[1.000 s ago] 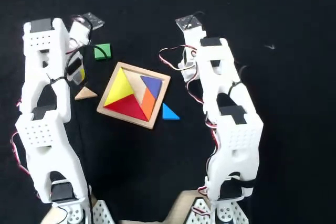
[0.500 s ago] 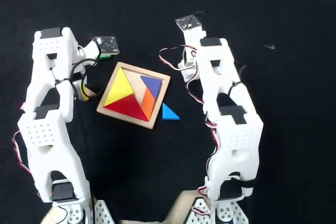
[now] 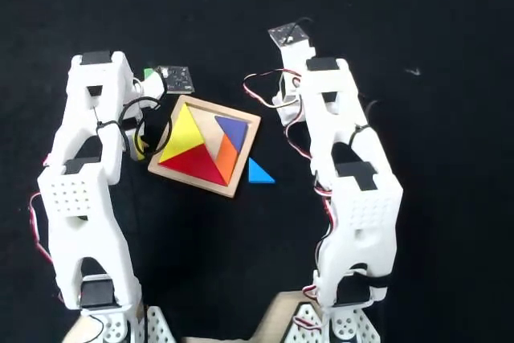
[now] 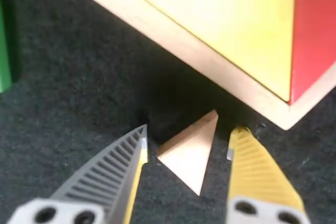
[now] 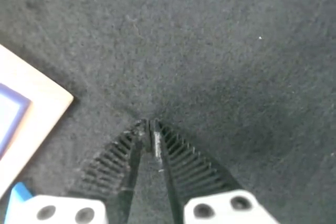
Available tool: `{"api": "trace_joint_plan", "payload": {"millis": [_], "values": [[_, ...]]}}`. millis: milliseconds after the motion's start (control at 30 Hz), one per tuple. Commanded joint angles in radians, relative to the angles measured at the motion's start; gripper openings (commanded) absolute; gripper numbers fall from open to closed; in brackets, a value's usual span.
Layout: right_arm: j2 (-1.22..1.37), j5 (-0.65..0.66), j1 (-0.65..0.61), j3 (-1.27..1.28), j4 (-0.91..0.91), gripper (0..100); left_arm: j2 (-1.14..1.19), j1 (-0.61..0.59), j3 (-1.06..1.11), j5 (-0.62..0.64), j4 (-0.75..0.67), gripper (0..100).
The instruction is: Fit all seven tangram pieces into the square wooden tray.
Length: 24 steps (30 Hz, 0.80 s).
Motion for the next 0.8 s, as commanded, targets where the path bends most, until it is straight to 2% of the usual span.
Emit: {"api": "trace_joint_plan", "payload": {"millis": [0,367,567,767], "values": [[-0.005,0.009,-0.011,-0.05,-0.008,1.1,-0.002,-0.013,-0.005,-0.107,0.0,25],[-0.005,0.009,-0.011,-0.05,-0.008,1.1,-0.002,-0.059,-0.022,-0.127,0.002,25],[-0.004,0.009,-0.012,-0.05,-0.009,1.1,0.009,-0.081,-0.14,-0.161,0.141,25],[-0.004,0.009,-0.012,-0.05,-0.009,1.1,0.032,-0.053,-0.162,-0.161,0.152,24]]}}
